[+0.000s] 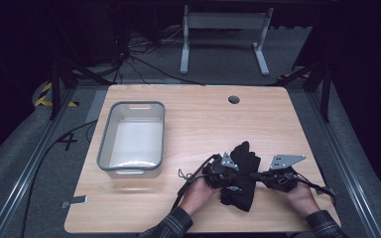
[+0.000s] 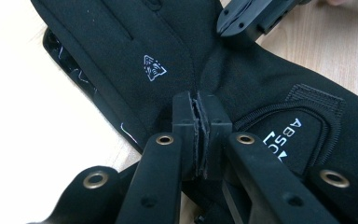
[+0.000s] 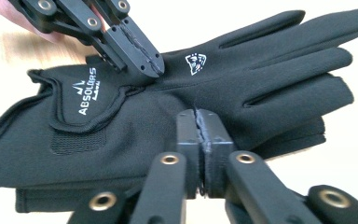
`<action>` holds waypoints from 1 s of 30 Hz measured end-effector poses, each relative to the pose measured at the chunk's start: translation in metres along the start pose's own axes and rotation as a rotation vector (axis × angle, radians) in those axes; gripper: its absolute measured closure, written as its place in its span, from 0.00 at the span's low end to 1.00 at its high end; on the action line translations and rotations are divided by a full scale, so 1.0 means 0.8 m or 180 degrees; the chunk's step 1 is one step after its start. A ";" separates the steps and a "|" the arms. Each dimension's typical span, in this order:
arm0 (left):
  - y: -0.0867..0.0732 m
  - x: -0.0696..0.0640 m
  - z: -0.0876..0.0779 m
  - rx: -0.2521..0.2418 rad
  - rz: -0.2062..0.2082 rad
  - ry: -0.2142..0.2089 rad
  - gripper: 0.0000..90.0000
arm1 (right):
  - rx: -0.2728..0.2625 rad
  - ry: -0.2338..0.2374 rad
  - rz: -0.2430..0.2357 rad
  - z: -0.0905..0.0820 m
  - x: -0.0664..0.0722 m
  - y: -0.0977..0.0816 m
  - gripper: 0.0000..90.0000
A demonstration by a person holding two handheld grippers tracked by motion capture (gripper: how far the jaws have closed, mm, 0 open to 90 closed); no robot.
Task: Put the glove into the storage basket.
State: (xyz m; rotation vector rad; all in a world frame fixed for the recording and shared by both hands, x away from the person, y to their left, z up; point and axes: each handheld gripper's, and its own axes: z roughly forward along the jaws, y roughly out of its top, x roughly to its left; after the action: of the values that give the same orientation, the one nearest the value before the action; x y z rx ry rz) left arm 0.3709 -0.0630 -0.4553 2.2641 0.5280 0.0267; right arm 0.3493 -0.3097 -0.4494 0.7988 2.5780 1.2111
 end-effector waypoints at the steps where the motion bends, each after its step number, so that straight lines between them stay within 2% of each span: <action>1: 0.001 0.000 -0.004 -0.0050 -0.0027 0.0006 0.93 | -0.0061 -0.0025 0.0018 -0.009 -0.001 -0.001 0.92; 6: 0.004 0.002 -0.012 -0.0101 -0.0024 0.0021 0.91 | -0.0154 -0.0137 0.0082 -0.030 -0.007 -0.010 0.86; 7: 0.006 0.003 -0.016 -0.0128 -0.0015 0.0014 0.89 | -0.0140 -0.0226 0.0117 -0.038 -0.011 -0.015 0.79; 8: 0.006 0.003 -0.016 -0.0128 -0.0015 0.0014 0.88 | -0.0140 -0.0226 0.0117 -0.038 -0.011 -0.015 0.79; 9: 0.007 0.003 -0.017 -0.0146 -0.0023 0.0003 0.88 | -0.0124 -0.0294 0.0112 -0.041 -0.012 -0.017 0.75; 11: 0.008 0.003 -0.017 -0.0123 -0.0039 -0.0001 0.84 | -0.0132 -0.0343 0.0186 -0.045 -0.016 -0.023 0.69; 16: 0.018 -0.004 -0.014 -0.0096 -0.0009 0.0004 0.67 | -0.0009 -0.0579 0.0225 -0.049 -0.024 -0.037 0.50; 18: 0.021 -0.005 -0.013 -0.0094 -0.0002 0.0002 0.66 | 0.0011 -0.0607 0.0227 -0.049 -0.025 -0.040 0.47; 23: 0.029 -0.009 -0.007 -0.0031 -0.0032 0.0055 0.50 | 0.0104 -0.0647 0.0297 -0.047 -0.033 -0.049 0.37; 30: 0.034 -0.011 0.001 0.0048 -0.0112 0.0215 0.30 | 0.0161 -0.0694 0.0288 -0.041 -0.037 -0.055 0.29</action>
State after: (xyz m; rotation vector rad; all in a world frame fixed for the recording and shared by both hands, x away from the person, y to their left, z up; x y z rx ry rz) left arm 0.3726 -0.0829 -0.4350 2.2747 0.6054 0.0819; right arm 0.3446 -0.3702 -0.4627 1.0079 2.4273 1.0219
